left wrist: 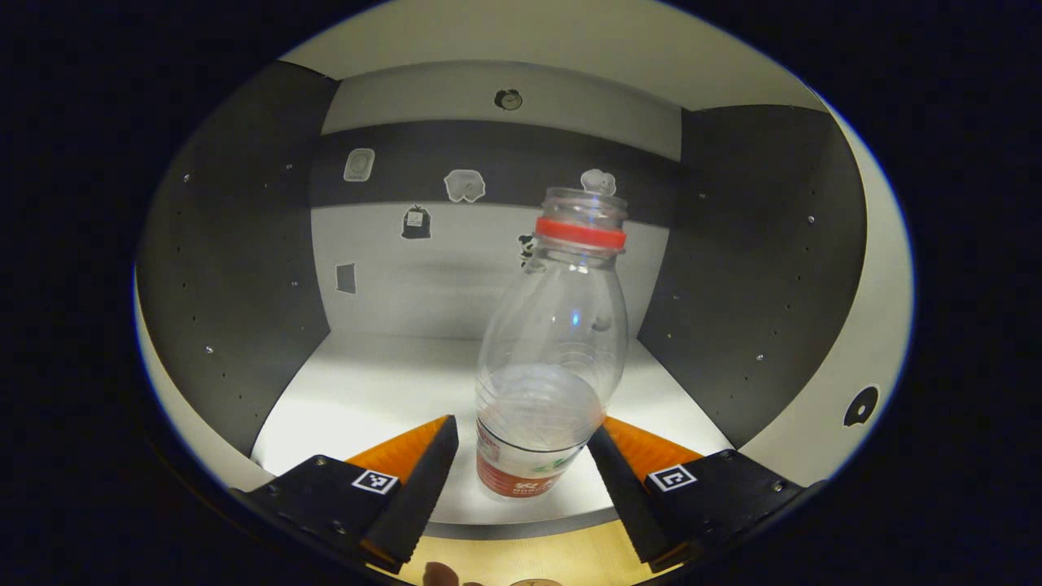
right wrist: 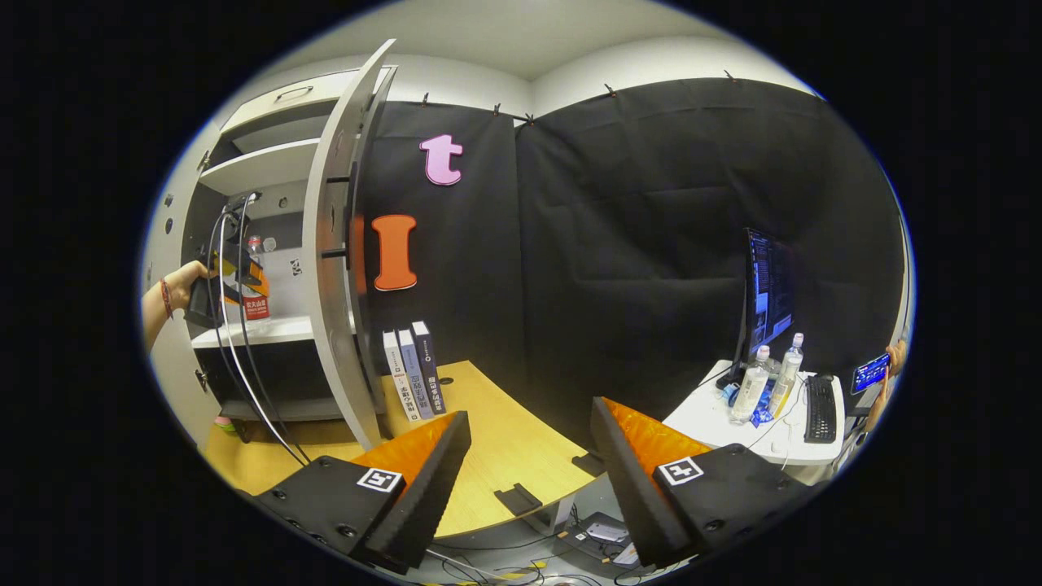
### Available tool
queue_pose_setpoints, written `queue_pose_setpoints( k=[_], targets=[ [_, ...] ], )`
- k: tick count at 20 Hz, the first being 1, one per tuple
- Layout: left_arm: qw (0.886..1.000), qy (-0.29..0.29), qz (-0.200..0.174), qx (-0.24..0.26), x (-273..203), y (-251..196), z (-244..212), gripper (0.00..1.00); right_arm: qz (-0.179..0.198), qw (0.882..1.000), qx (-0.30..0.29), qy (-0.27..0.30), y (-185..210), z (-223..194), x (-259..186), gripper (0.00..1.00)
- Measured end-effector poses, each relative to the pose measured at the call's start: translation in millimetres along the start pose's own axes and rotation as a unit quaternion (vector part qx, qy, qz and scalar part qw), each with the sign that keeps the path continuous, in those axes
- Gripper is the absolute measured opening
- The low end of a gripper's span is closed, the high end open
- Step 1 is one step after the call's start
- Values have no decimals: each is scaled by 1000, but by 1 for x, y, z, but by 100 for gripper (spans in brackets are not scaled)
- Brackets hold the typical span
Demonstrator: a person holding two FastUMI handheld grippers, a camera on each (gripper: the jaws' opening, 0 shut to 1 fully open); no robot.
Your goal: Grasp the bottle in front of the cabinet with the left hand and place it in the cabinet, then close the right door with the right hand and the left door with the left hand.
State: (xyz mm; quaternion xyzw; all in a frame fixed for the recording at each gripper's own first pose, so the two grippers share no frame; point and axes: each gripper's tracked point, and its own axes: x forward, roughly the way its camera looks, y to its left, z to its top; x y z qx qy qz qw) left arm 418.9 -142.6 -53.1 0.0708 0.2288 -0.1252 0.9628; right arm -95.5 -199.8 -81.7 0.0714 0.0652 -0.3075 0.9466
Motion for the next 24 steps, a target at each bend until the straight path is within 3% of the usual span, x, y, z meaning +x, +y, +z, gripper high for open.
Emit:
queue_pose_setpoints(
  k=[10,16,24],
  targets=[
    [997,-76,9,11,-43,5,24,95,60,997,-27,-42,46,34,65,98],
    [994,-106,27,24,-80,20,29,95,85,996,-25,-31,74,29,116,98],
    [988,-150,29,13,-165,33,21,95,140,990,-15,-13,114,17,136,98]
  ],
)
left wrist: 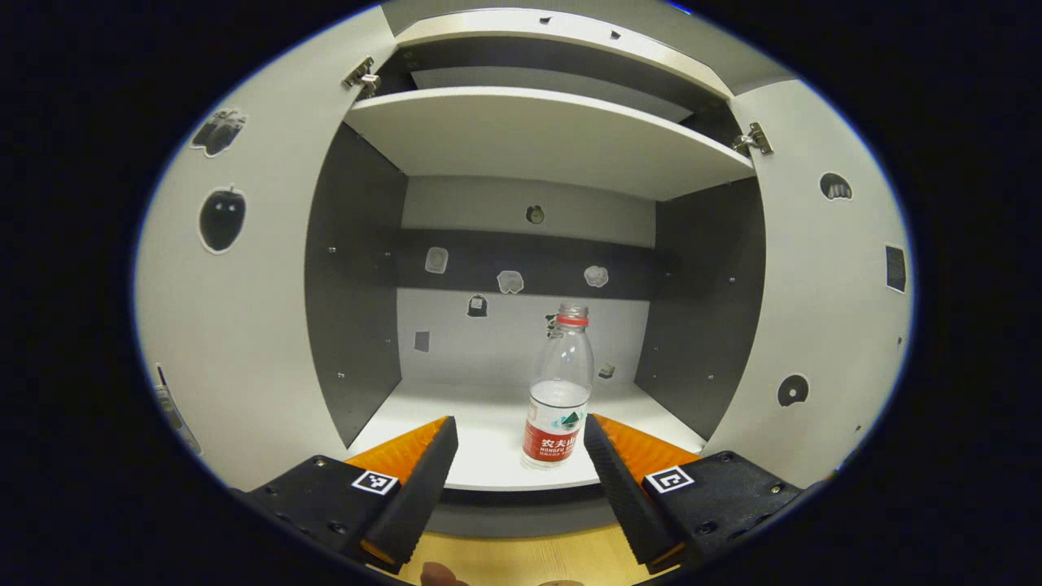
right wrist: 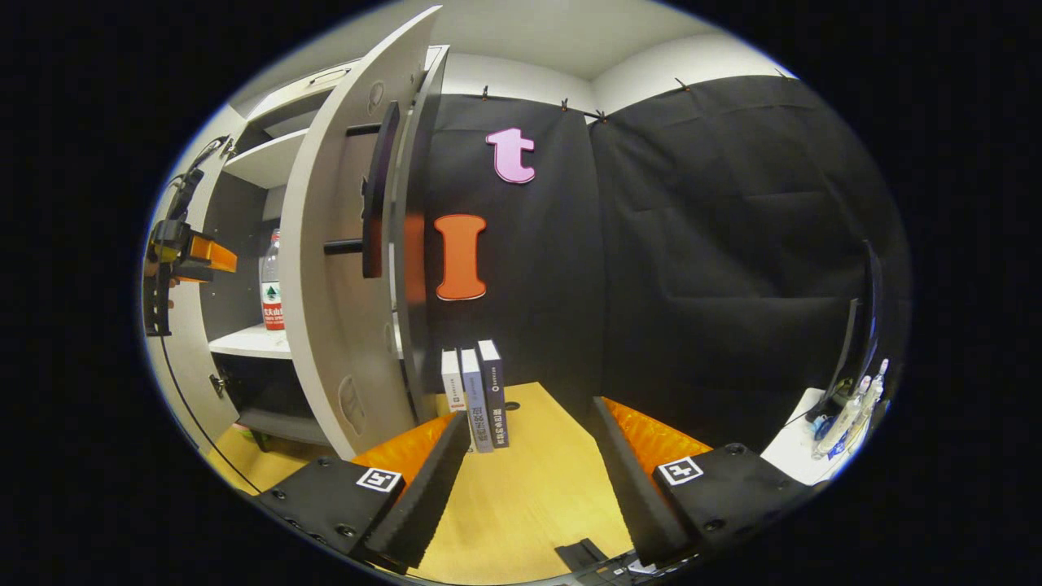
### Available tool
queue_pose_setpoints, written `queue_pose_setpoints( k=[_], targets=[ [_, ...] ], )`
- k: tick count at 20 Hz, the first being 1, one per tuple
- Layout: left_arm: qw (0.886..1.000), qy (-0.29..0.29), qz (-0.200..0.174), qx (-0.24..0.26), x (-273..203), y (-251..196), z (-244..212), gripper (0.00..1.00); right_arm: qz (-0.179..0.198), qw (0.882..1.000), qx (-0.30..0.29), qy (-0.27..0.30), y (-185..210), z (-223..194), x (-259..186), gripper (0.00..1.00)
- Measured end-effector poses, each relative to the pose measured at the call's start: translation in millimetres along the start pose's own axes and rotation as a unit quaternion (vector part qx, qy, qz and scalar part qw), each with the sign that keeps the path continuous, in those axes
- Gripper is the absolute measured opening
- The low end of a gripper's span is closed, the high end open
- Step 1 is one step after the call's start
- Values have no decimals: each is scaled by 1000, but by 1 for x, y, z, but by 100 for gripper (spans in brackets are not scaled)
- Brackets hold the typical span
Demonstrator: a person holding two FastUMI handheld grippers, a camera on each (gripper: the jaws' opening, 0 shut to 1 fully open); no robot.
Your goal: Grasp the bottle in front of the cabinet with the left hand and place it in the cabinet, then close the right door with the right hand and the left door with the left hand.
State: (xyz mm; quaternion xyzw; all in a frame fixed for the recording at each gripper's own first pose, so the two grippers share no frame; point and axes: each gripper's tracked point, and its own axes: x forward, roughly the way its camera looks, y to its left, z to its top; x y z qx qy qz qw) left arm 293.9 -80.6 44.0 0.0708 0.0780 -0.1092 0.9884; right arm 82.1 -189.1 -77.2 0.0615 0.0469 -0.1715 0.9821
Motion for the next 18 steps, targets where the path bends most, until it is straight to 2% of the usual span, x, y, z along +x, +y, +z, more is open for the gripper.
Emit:
queue_pose_setpoints(
  k=[5,10,11,14,15,18],
  targets=[
    [999,-41,5,-1,-71,8,10,95,32,999,6,-4,20,1,2,98],
    [999,-45,2,-11,-134,18,3,94,71,997,-6,-6,52,3,3,98],
    [999,-46,4,-10,-144,23,0,94,68,998,-7,-5,52,2,5,98],
    [998,-63,23,-4,-172,39,-3,95,71,997,-2,-9,55,3,8,100],
    [997,-62,34,-1,-180,47,-5,95,76,997,4,-10,57,2,8,97],
    [996,-63,58,-10,-201,65,-7,95,87,996,-3,-10,65,2,7,96]
  ],
)
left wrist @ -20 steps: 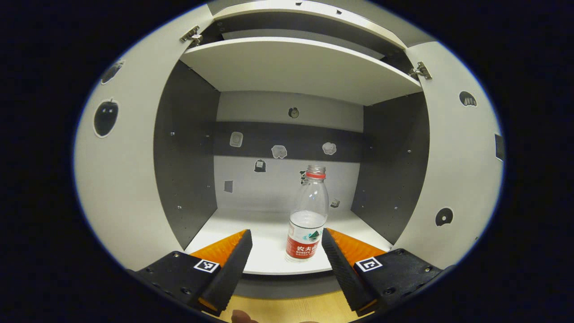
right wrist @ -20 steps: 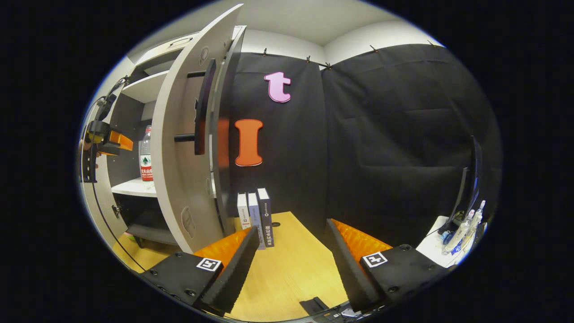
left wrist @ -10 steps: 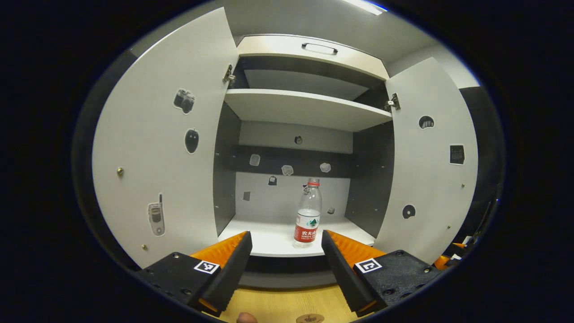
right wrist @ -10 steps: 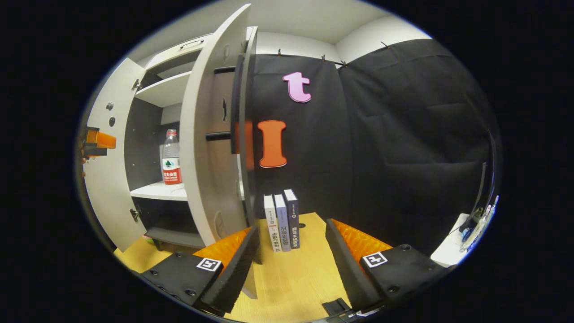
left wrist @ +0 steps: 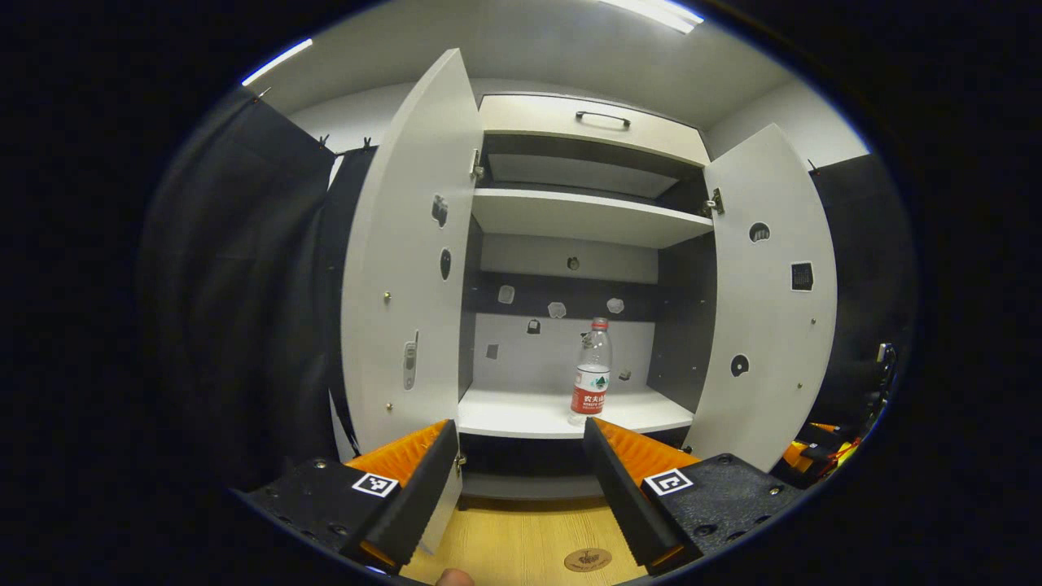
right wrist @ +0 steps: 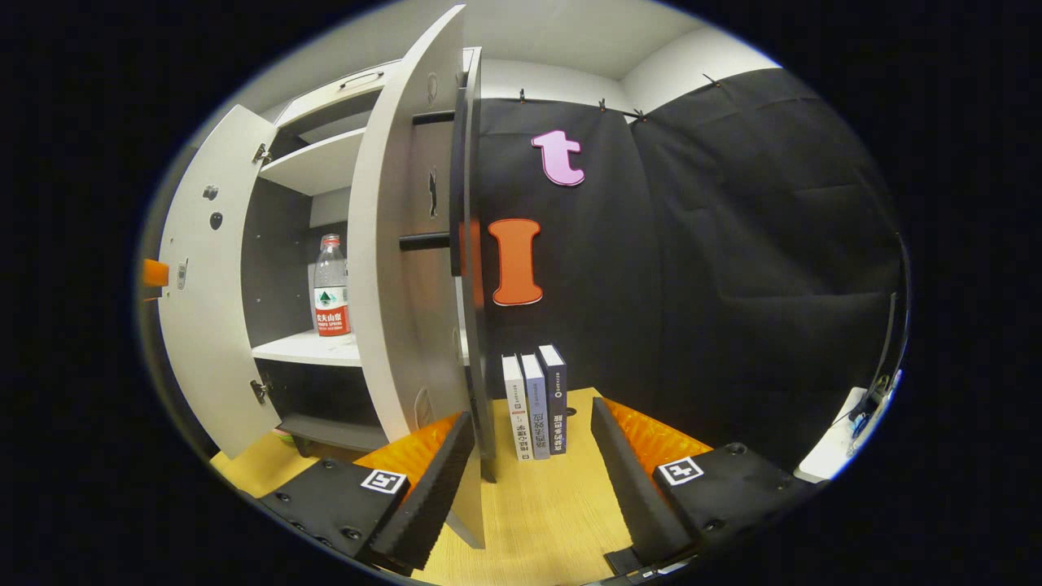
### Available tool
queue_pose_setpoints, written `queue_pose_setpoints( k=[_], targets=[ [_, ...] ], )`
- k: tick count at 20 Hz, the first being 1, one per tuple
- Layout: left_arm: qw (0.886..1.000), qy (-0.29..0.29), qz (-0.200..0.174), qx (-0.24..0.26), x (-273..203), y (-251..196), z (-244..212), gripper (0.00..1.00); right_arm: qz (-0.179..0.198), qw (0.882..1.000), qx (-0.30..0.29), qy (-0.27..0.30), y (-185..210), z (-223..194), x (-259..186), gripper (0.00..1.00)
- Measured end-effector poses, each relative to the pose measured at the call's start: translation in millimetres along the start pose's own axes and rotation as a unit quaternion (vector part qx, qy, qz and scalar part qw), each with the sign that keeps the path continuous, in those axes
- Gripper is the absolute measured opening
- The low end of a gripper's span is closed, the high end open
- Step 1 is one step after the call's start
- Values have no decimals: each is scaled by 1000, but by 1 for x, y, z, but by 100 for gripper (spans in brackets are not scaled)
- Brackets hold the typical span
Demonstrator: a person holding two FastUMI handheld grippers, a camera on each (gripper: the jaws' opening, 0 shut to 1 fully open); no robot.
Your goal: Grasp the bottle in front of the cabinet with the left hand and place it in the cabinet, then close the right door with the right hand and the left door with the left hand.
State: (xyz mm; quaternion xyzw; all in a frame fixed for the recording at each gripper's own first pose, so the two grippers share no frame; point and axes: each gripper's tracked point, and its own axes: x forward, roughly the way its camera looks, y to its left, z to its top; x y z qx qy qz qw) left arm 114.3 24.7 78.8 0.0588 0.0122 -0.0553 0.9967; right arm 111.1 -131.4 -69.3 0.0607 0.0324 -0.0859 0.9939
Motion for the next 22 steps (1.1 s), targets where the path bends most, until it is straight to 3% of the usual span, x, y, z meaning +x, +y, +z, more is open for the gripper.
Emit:
queue_pose_setpoints(
  k=[10,11,12,13,14,17,18,19,22],
  targets=[
    [999,-3,39,-7,-25,46,-8,94,84,996,-17,7,102,-4,13,96],
    [999,-5,41,-8,-27,50,-7,94,92,996,-19,8,112,-4,16,90],
    [999,-7,44,-11,-29,54,-6,94,99,995,-23,9,121,-4,20,95],
    [999,-8,48,-12,-29,59,-7,95,105,994,-26,9,129,-4,23,85],
    [998,-7,53,-14,-31,65,-8,95,111,993,-30,9,137,-4,26,96],
    [998,-6,67,-16,-36,79,-9,94,128,991,-38,9,158,-5,39,96],
    [997,-8,71,-15,-37,83,-9,94,132,990,-39,9,165,-5,43,85],
    [997,-10,76,-12,-39,88,-8,94,137,990,-40,8,173,-5,51,96],
    [996,-13,88,-6,-44,101,-4,95,137,989,-52,10,184,-4,69,97]
  ],
)
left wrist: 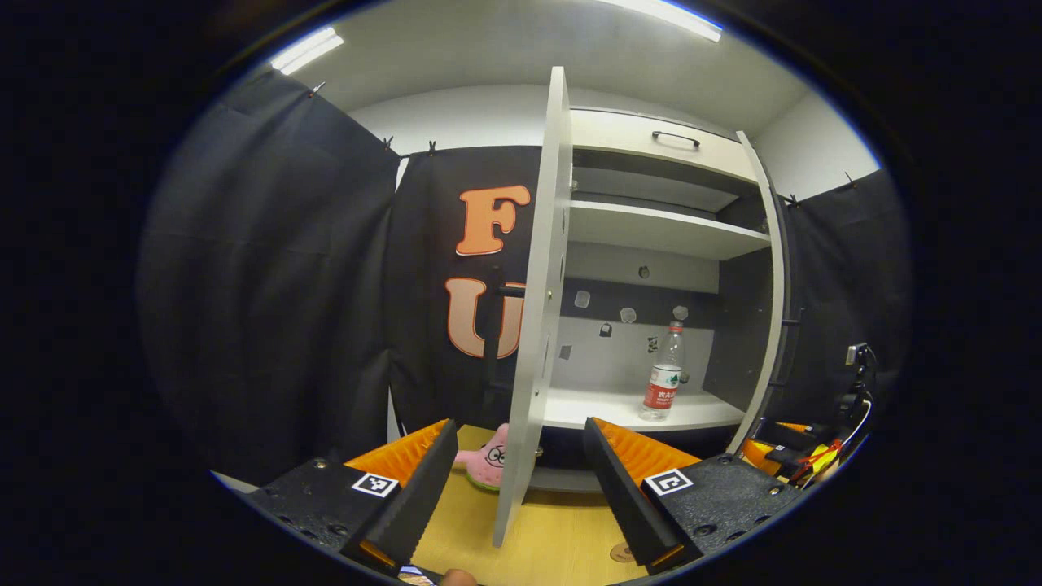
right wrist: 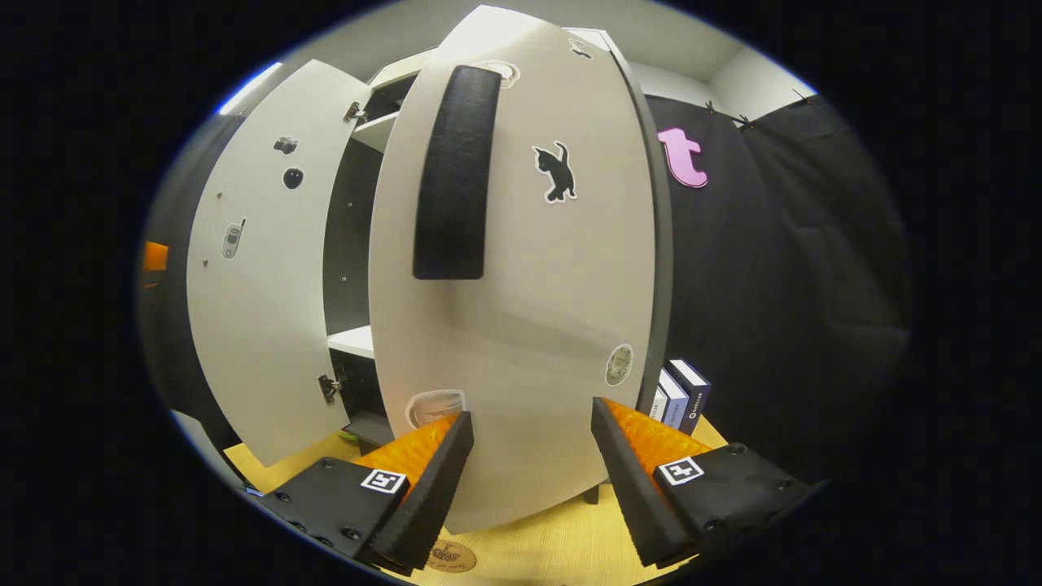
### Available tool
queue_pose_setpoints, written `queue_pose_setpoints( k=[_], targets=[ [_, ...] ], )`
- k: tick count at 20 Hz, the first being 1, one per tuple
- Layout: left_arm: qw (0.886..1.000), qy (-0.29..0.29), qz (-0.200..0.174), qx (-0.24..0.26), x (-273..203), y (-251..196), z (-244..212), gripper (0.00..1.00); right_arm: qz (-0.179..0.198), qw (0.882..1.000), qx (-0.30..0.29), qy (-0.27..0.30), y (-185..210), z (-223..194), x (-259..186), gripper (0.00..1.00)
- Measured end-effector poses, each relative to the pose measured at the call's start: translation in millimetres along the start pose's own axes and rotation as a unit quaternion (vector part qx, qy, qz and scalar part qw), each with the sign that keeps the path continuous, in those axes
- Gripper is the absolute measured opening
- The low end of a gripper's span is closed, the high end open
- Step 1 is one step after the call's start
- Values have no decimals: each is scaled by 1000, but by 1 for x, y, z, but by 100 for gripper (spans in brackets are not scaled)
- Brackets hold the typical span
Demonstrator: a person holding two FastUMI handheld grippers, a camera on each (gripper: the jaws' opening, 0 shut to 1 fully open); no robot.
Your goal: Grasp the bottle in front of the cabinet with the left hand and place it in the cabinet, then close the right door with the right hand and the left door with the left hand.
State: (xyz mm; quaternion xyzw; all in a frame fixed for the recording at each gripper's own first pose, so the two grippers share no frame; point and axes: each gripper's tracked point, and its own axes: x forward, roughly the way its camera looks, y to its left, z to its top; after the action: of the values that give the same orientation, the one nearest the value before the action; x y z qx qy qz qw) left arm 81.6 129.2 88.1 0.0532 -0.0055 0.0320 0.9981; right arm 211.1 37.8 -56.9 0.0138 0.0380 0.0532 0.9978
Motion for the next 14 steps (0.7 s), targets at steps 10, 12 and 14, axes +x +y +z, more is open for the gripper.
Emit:
queue_pose_setpoints(
  k=[10,12,14],
  targets=[
    [999,4,34,-6,-4,35,-10,95,1,1000,-4,-1,21,9,30,96],
    [999,4,39,-6,-2,43,-13,95,-2,1000,-7,-5,23,9,35,96],
    [999,7,41,-12,4,48,-18,95,-1,1000,-11,-3,25,10,39,96]
  ],
)
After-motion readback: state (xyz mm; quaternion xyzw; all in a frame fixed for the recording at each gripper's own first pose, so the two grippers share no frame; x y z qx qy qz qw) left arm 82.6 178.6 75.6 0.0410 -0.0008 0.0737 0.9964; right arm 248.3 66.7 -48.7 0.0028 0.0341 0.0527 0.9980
